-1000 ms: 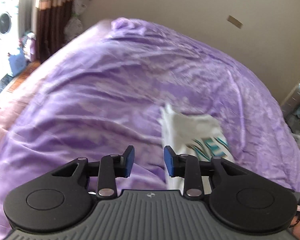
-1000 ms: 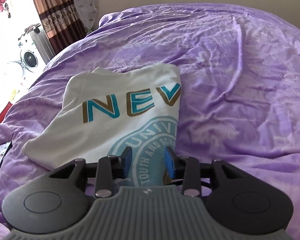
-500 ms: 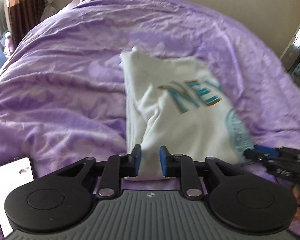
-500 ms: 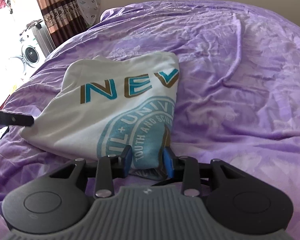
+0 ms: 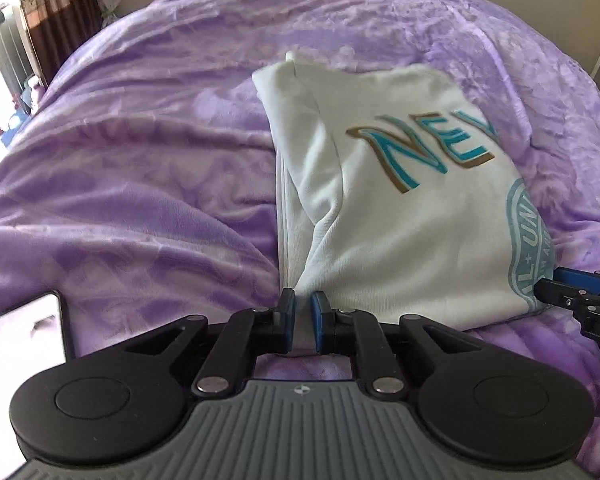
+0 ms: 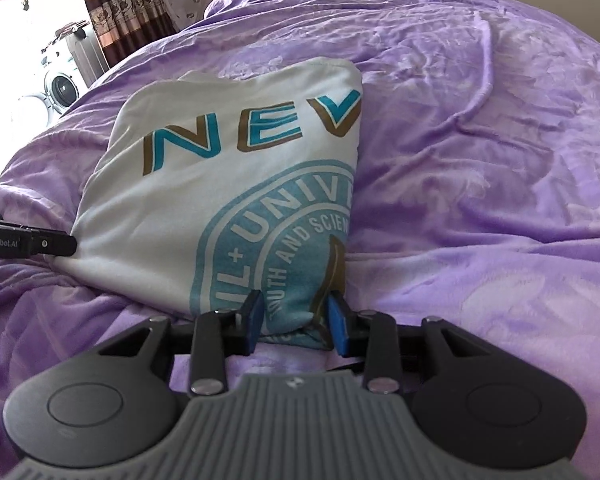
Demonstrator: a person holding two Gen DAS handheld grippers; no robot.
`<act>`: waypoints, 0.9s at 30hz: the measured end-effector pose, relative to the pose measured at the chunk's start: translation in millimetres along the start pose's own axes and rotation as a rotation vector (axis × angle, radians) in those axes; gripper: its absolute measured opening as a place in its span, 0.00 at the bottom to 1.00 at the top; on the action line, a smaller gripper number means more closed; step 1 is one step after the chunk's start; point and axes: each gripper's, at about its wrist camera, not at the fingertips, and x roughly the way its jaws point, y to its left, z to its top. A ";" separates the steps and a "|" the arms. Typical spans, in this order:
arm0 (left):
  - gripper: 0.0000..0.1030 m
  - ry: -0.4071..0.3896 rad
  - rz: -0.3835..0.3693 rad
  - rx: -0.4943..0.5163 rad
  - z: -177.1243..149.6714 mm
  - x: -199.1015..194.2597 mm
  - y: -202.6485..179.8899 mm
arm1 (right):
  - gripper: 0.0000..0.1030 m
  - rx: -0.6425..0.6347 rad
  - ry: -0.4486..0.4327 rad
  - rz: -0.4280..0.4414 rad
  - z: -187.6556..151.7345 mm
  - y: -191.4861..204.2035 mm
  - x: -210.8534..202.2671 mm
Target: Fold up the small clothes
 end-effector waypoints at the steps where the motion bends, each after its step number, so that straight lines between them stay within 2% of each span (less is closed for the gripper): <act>1: 0.15 -0.016 0.002 -0.001 1.2 -5.3 -0.8 | 0.30 -0.001 -0.007 -0.003 1.1 1.4 -3.6; 5: 0.22 -0.112 0.012 -0.016 4.9 -43.4 -4.1 | 0.31 -0.010 -0.052 -0.011 9.1 8.5 -27.7; 7: 0.29 -0.174 0.014 -0.026 5.8 -67.6 -6.1 | 0.31 -0.014 -0.107 -0.012 16.1 12.9 -48.4; 11: 0.34 -0.264 0.030 -0.039 4.1 -110.5 -14.9 | 0.44 -0.046 -0.246 -0.040 28.3 26.2 -96.7; 13: 0.34 -0.297 0.053 -0.028 5.0 -123.4 -22.8 | 0.48 -0.049 -0.299 -0.042 31.1 32.7 -119.0; 16: 0.37 -0.345 0.059 -0.039 1.1 -139.8 -32.2 | 0.60 -0.068 -0.363 -0.046 28.2 46.2 -147.2; 18: 0.40 -0.351 0.056 -0.055 -1.5 -145.2 -34.9 | 0.66 -0.084 -0.391 -0.050 23.3 53.9 -160.4; 20: 0.42 -0.355 0.097 -0.034 -6.0 -147.3 -40.4 | 0.70 -0.093 -0.406 -0.051 17.1 61.9 -170.7; 22: 0.54 -0.354 0.130 -0.020 -12.7 -147.0 -43.4 | 0.75 -0.098 -0.413 -0.049 9.2 67.7 -176.7; 23: 0.55 -0.350 0.140 -0.014 -15.8 -145.6 -45.1 | 0.77 -0.101 -0.414 -0.049 4.4 70.3 -178.6; 27: 0.66 -0.323 0.151 -0.011 -28.5 -138.5 -46.5 | 0.77 -0.103 -0.395 -0.050 -7.8 78.4 -179.6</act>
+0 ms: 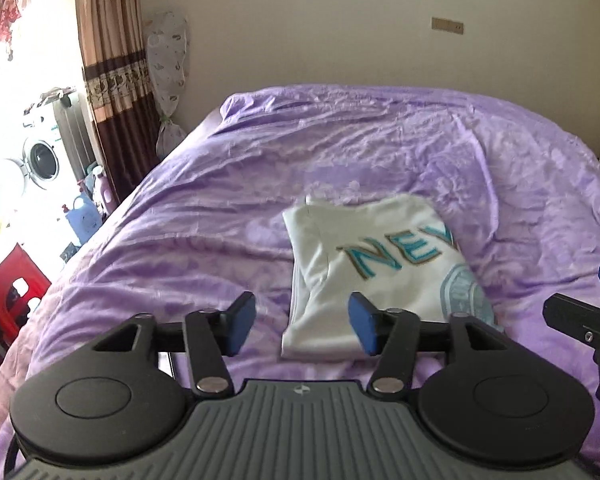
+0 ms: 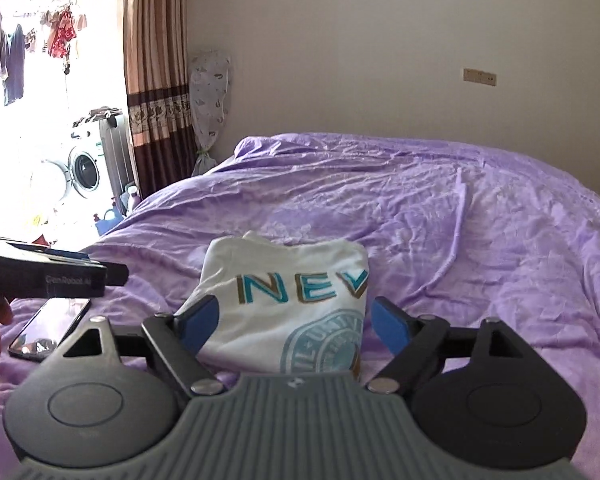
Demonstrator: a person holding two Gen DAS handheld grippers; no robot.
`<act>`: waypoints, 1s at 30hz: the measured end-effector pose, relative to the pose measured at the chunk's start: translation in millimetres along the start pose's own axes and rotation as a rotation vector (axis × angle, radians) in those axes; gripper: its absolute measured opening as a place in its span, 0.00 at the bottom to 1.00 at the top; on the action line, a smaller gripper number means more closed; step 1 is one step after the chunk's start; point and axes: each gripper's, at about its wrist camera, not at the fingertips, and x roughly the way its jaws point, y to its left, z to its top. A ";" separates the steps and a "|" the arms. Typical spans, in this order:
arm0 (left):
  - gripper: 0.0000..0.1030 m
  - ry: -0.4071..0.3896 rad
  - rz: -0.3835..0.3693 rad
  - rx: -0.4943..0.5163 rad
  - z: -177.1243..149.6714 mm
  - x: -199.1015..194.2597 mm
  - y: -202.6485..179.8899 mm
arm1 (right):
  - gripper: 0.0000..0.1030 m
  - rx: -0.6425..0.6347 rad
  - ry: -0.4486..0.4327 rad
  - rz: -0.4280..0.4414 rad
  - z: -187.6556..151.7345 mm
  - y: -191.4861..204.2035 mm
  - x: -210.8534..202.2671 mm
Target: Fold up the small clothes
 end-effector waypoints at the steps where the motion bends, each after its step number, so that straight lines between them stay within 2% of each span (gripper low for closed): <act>1: 0.67 0.008 0.002 0.001 -3.4 0.6 -0.5 | 0.77 0.006 0.013 0.002 -3.4 1.1 0.0; 9: 0.68 0.112 -0.010 0.038 -31.2 17.4 -11.9 | 0.79 0.008 0.140 0.018 -32.8 15.1 18.3; 17: 0.69 0.195 -0.012 0.055 -45.6 37.0 -17.4 | 0.79 0.026 0.259 -0.008 -53.8 10.8 49.6; 21: 0.70 0.194 -0.015 0.064 -45.2 37.2 -18.7 | 0.79 0.042 0.281 -0.017 -56.4 6.6 55.5; 30: 0.71 0.173 -0.016 0.075 -42.8 32.8 -18.7 | 0.79 0.033 0.265 -0.019 -53.1 7.3 51.1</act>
